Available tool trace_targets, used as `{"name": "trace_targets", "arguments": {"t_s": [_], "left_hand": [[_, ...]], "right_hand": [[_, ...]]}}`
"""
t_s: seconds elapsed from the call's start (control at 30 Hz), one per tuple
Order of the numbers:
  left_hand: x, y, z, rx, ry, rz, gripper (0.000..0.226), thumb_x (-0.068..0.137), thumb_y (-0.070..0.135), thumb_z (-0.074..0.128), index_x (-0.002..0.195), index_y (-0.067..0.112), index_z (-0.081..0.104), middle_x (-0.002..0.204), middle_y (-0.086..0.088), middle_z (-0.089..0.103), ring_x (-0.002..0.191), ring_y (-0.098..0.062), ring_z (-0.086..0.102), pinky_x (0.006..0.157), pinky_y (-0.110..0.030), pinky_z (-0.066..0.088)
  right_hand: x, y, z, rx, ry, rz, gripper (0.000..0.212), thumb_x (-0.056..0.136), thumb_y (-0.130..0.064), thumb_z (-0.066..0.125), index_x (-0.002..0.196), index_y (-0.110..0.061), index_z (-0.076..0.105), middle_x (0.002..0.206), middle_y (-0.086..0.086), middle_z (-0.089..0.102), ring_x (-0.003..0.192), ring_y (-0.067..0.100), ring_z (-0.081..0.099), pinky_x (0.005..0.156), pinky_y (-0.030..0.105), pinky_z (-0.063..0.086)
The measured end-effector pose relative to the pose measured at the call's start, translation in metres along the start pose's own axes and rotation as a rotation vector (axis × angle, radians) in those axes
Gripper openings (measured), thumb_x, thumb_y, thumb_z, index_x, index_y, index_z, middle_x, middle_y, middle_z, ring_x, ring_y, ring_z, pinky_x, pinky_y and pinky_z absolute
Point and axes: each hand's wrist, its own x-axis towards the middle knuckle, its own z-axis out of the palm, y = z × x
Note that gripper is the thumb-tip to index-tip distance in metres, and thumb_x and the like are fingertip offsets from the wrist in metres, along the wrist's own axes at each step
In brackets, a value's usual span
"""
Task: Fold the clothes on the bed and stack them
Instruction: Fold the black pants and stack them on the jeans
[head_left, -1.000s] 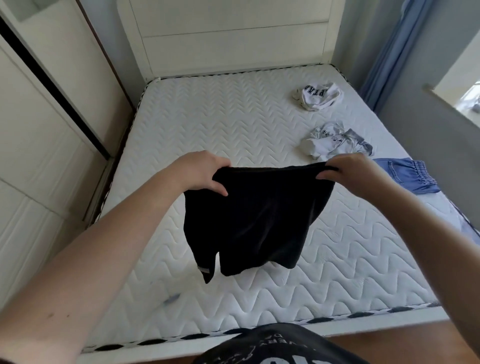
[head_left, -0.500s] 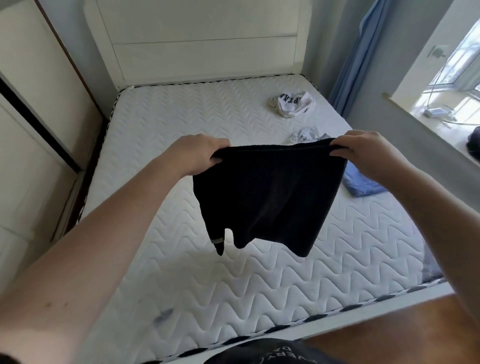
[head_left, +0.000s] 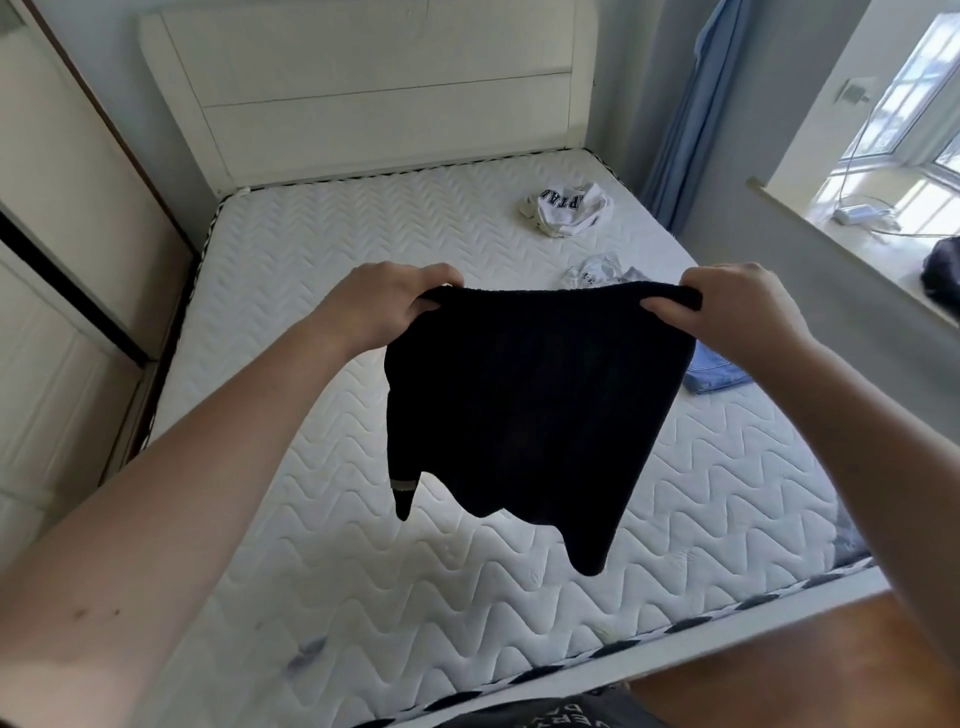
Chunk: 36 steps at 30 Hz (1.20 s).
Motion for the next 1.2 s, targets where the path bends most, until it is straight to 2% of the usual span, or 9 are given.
{"name": "trace_targets", "arguments": {"t_s": [0.27, 0.4, 0.53, 0.67, 0.77, 0.87, 0.97, 1.07, 1.2], "left_hand": [[0.048, 0.058, 0.019, -0.195, -0.112, -0.092, 0.019, 0.094, 0.032, 0.058, 0.107, 0.045, 0.058, 0.089, 0.016, 0.066, 0.084, -0.01, 0.063, 0.08, -0.037, 0.052], [0.082, 0.096, 0.029, -0.354, -0.173, -0.116, 0.013, 0.084, 0.031, 0.074, 0.094, 0.038, 0.07, 0.09, 0.014, 0.07, 0.088, -0.003, 0.064, 0.086, -0.031, 0.053], [0.109, 0.131, 0.041, -0.37, -0.18, -0.099, 0.014, 0.075, 0.038, 0.082, 0.084, 0.035, 0.072, 0.081, 0.019, 0.068, 0.08, 0.002, 0.063, 0.076, -0.02, 0.05], [0.127, 0.146, 0.05, -0.257, -0.132, -0.113, 0.021, 0.069, 0.046, 0.083, 0.072, 0.038, 0.064, 0.071, 0.018, 0.064, 0.068, 0.003, 0.058, 0.061, -0.013, 0.042], [0.127, 0.141, 0.05, -0.223, -0.111, -0.185, 0.026, 0.067, 0.05, 0.082, 0.072, 0.031, 0.066, 0.07, 0.01, 0.065, 0.069, -0.003, 0.059, 0.061, -0.022, 0.045], [0.121, 0.123, 0.044, -0.158, -0.131, -0.262, 0.026, 0.068, 0.055, 0.08, 0.074, 0.032, 0.069, 0.07, 0.024, 0.062, 0.067, 0.006, 0.057, 0.056, -0.019, 0.04], [0.109, 0.099, 0.039, -0.197, -0.279, -0.399, 0.022, 0.069, 0.056, 0.079, 0.078, 0.037, 0.075, 0.07, 0.022, 0.068, 0.066, 0.005, 0.063, 0.06, -0.02, 0.048], [0.096, 0.079, 0.043, -0.229, -0.427, -0.465, 0.014, 0.07, 0.054, 0.08, 0.066, 0.042, 0.073, 0.065, 0.018, 0.07, 0.062, 0.003, 0.066, 0.057, -0.017, 0.045], [0.083, 0.06, 0.054, -0.064, -0.576, -0.532, 0.043, 0.071, 0.067, 0.072, 0.049, 0.031, 0.062, 0.044, 0.019, 0.055, 0.041, 0.003, 0.052, 0.046, -0.019, 0.035]], "right_hand": [[0.008, 0.093, 0.043, 0.243, -0.234, 0.065, 0.019, 0.092, -0.023, 0.065, 0.104, -0.01, 0.073, 0.098, 0.013, 0.066, 0.092, 0.035, 0.058, 0.081, 0.039, 0.045], [0.006, 0.121, 0.074, 0.247, -0.425, 0.013, 0.019, 0.091, -0.019, 0.065, 0.107, -0.028, 0.07, 0.124, -0.001, 0.058, 0.118, 0.027, 0.051, 0.1, 0.043, 0.037], [-0.003, 0.113, 0.104, 0.224, -0.64, -0.14, 0.048, 0.079, -0.048, 0.073, 0.123, -0.037, 0.058, 0.148, -0.008, 0.034, 0.137, 0.024, 0.026, 0.108, 0.045, 0.019], [0.0, 0.092, 0.131, 0.425, -0.594, -0.15, 0.04, 0.081, -0.059, 0.064, 0.113, -0.035, 0.065, 0.137, -0.013, 0.044, 0.129, 0.018, 0.031, 0.106, 0.042, 0.019], [0.014, 0.089, 0.139, 0.517, -0.515, -0.082, 0.02, 0.09, -0.044, 0.062, 0.099, -0.029, 0.071, 0.108, -0.009, 0.054, 0.104, 0.017, 0.05, 0.093, 0.035, 0.032], [0.033, 0.096, 0.134, 0.643, -0.455, -0.046, 0.009, 0.091, -0.024, 0.065, 0.093, -0.019, 0.072, 0.078, -0.017, 0.057, 0.076, 0.001, 0.057, 0.07, 0.021, 0.035], [0.05, 0.101, 0.12, 0.886, -0.518, 0.13, 0.009, 0.094, -0.011, 0.058, 0.095, -0.014, 0.066, 0.059, -0.014, 0.067, 0.054, -0.003, 0.061, 0.056, 0.011, 0.046], [0.064, 0.099, 0.106, 0.936, -0.53, 0.084, 0.015, 0.098, -0.011, 0.05, 0.094, -0.02, 0.061, 0.07, -0.001, 0.072, 0.075, 0.013, 0.071, 0.071, 0.019, 0.052], [0.083, 0.11, 0.084, 0.762, -0.425, -0.021, 0.014, 0.1, -0.018, 0.048, 0.091, -0.027, 0.055, 0.077, -0.013, 0.069, 0.081, 0.003, 0.066, 0.076, 0.021, 0.044]]}}
